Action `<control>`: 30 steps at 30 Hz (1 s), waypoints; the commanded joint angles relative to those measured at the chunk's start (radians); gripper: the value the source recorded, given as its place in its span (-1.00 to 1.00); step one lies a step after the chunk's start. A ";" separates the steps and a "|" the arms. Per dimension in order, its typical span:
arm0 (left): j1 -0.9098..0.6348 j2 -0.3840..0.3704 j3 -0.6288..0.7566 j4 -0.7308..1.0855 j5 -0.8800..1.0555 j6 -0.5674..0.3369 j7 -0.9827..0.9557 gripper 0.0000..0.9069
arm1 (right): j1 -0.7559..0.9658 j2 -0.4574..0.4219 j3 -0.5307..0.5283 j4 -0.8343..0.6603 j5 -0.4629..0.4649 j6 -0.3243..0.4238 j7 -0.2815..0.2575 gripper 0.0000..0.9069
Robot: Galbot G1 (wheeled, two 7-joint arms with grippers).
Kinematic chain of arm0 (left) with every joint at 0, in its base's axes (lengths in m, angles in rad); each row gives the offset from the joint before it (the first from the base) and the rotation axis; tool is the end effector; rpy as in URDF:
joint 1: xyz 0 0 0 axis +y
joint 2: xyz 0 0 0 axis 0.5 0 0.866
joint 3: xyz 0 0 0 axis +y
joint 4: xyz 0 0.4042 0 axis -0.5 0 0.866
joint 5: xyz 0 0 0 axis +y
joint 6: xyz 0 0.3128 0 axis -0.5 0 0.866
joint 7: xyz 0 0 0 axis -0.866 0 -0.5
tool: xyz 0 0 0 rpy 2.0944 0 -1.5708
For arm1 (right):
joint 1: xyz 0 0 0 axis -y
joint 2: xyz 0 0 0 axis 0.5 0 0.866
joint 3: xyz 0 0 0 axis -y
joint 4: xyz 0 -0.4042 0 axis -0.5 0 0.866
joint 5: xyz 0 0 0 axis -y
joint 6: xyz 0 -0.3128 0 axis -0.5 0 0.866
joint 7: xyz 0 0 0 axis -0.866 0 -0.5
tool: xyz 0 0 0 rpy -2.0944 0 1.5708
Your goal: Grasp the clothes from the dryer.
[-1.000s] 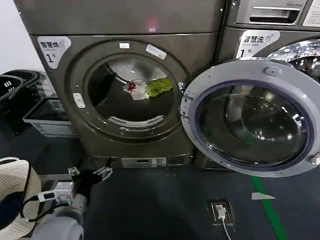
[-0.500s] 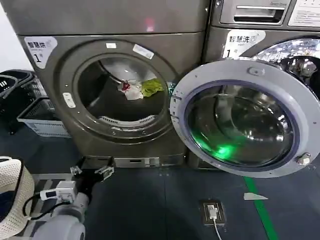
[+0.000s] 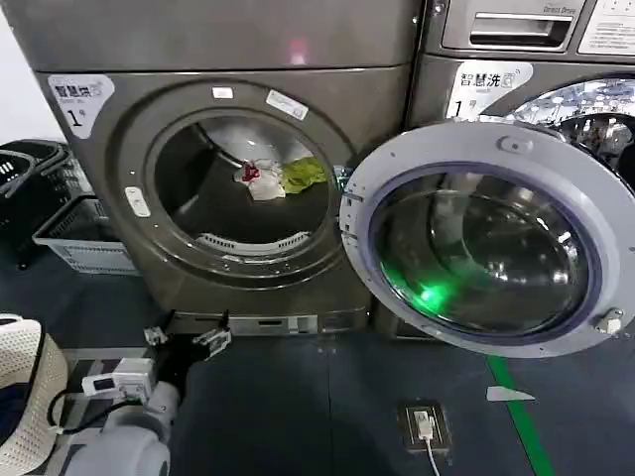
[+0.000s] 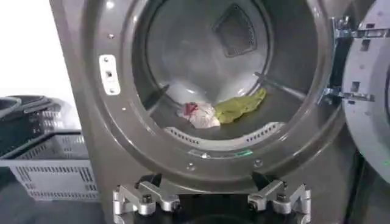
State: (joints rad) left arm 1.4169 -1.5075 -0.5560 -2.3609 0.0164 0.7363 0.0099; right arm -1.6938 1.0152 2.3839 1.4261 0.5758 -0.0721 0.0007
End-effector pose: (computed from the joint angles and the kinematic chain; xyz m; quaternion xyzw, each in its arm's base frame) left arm 0.1397 0.0186 -0.2484 0.0088 -0.9868 -0.0404 0.1568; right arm -0.2062 -0.4890 -0.1265 0.6880 0.6951 -0.1364 0.1577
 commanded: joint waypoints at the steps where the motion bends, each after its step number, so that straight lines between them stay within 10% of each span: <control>1: -0.005 -0.002 0.002 0.012 0.001 0.049 -0.006 1.00 | -0.012 -0.001 0.019 -0.018 -0.007 -0.007 -0.010 1.00; 30: 0.001 0.003 -0.004 -0.007 -0.011 0.049 -0.022 1.00 | -0.008 0.015 0.015 -0.021 -0.019 -0.002 -0.014 1.00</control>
State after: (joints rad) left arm 1.4189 -1.5043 -0.5613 -2.3685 0.0061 0.7364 -0.0152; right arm -1.7028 1.0292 2.3986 1.4052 0.5576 -0.0740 -0.0128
